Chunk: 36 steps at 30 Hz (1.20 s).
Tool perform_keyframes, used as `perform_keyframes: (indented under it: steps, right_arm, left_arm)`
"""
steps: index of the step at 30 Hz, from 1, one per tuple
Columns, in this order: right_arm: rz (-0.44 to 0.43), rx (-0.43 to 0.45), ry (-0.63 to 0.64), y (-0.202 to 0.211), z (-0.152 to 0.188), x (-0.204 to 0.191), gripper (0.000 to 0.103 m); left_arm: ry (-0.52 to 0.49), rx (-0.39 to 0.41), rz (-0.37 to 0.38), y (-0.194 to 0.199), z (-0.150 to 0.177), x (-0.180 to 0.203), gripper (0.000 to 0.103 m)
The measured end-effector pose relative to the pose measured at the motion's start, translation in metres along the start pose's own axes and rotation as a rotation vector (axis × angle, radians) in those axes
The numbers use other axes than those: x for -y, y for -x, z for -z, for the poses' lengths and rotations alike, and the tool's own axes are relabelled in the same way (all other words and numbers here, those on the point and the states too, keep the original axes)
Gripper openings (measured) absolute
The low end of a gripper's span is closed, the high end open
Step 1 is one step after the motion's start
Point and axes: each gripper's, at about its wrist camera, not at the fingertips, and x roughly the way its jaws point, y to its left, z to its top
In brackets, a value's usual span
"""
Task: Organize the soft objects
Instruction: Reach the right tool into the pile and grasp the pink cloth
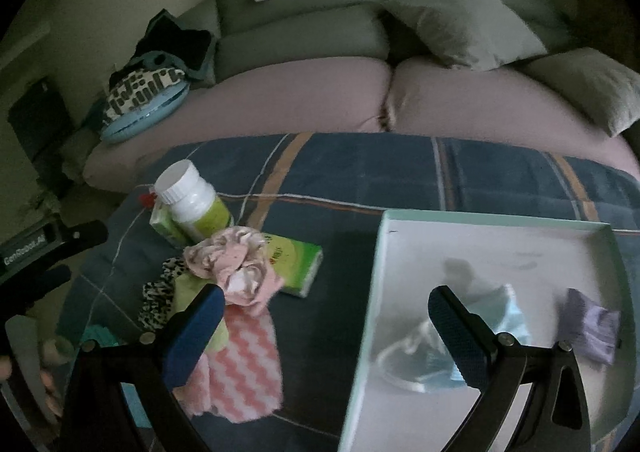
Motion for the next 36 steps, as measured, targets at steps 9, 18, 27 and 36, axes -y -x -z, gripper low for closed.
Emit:
perform_keyframes:
  steps: [9, 18, 27, 36]
  right_arm:
    - [-0.042, -0.047, 0.027, -0.024, -0.001, -0.014, 0.1]
    - [-0.061, -0.068, 0.101, -0.046, -0.012, -0.036, 0.095]
    - [-0.087, -0.106, 0.157, -0.069, -0.009, -0.054, 0.081]
    - [-0.13, -0.11, 0.152, -0.078, -0.004, -0.056, 0.056]
  left_arm:
    - [-0.027, -0.095, -0.031, -0.03, -0.004, 0.003, 0.103]
    - [0.011, -0.183, -0.043, -0.044, -0.002, -0.01, 0.103]
    - [-0.03, -0.229, -0.069, -0.055, 0.002, -0.002, 0.103]
    - [-0.026, -0.232, -0.079, -0.056, 0.003, -0.003, 0.103]
